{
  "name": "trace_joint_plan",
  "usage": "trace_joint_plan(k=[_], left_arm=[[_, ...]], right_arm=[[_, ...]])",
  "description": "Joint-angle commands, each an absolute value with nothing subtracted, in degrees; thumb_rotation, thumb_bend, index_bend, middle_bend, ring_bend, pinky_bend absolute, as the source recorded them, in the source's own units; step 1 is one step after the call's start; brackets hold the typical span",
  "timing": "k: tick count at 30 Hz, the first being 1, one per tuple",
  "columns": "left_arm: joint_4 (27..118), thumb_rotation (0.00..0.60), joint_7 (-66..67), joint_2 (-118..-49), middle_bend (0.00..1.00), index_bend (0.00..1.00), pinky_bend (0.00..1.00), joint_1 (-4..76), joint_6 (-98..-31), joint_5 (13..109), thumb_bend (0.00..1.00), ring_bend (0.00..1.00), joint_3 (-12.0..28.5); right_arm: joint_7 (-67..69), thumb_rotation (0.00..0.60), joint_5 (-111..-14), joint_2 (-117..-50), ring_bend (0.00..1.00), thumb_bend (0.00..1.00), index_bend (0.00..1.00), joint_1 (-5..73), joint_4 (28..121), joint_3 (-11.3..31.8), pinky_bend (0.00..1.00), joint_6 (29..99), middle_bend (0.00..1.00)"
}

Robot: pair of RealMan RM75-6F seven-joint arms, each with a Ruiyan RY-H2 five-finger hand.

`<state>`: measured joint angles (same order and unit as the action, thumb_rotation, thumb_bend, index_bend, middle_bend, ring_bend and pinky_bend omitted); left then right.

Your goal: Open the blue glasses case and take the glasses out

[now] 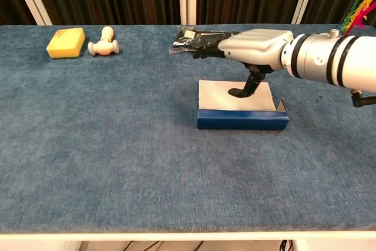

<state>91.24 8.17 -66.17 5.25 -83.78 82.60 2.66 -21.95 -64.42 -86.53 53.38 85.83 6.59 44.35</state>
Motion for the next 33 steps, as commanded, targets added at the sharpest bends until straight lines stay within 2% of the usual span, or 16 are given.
trace_joint_plan(k=[1, 2, 7, 10, 17, 22, 30, 33], left_arm=[[91.45, 0.600, 8.31, -66.12, 0.02, 0.08, 0.00, 5.29, -83.85, 82.76, 0.03, 0.00, 2.66], [91.52, 0.600, 8.38, -66.10, 0.02, 0.08, 0.00, 5.30, -83.87, 82.83, 0.03, 0.00, 2.64], [91.89, 0.600, 8.44, -65.94, 0.02, 0.08, 0.00, 4.87, -84.29, 82.93, 0.03, 0.00, 2.35], [91.82, 0.600, 8.13, -65.95, 0.02, 0.09, 0.00, 4.49, -84.56, 82.74, 0.03, 0.00, 2.22], [91.39, 0.600, 7.68, -66.29, 0.02, 0.09, 0.00, 4.42, -84.29, 82.62, 0.03, 0.00, 2.12], [91.69, 0.600, 7.91, -66.05, 0.02, 0.08, 0.00, 4.58, -84.16, 82.61, 0.03, 0.00, 2.29], [92.88, 0.600, 8.94, -65.48, 0.02, 0.08, 0.00, 5.05, -83.85, 82.60, 0.03, 0.00, 2.63], [93.21, 0.600, 9.34, -65.34, 0.02, 0.08, 0.00, 5.15, -83.85, 82.76, 0.03, 0.00, 2.63]], right_arm=[[-17.35, 0.600, -72.70, -83.57, 0.00, 0.32, 0.00, 51.54, 91.60, 4.88, 0.00, 46.69, 0.12], [-17.22, 0.600, -73.73, -83.60, 0.00, 0.31, 0.00, 51.43, 91.90, 4.37, 0.00, 46.74, 0.12], [-18.87, 0.600, -74.69, -84.26, 0.00, 0.12, 0.00, 50.51, 91.91, 2.31, 0.00, 46.83, 0.07], [-21.65, 0.600, -73.04, -83.87, 0.00, 0.07, 0.00, 49.51, 91.48, 1.16, 0.00, 47.17, 0.03], [-26.76, 0.600, -66.89, -84.60, 0.00, 0.05, 0.00, 49.14, 86.07, 1.30, 0.00, 46.24, 0.00], [-26.88, 0.600, -62.15, -89.23, 0.00, 0.05, 0.00, 51.64, 77.97, 5.38, 0.00, 44.40, 0.00], [-24.87, 0.600, -60.30, -97.16, 0.00, 0.06, 0.00, 56.24, 66.51, 10.77, 0.00, 42.72, 0.02], [-24.36, 0.600, -60.48, -95.97, 0.00, 0.14, 0.00, 56.34, 68.38, 10.88, 0.00, 42.26, 0.07]])
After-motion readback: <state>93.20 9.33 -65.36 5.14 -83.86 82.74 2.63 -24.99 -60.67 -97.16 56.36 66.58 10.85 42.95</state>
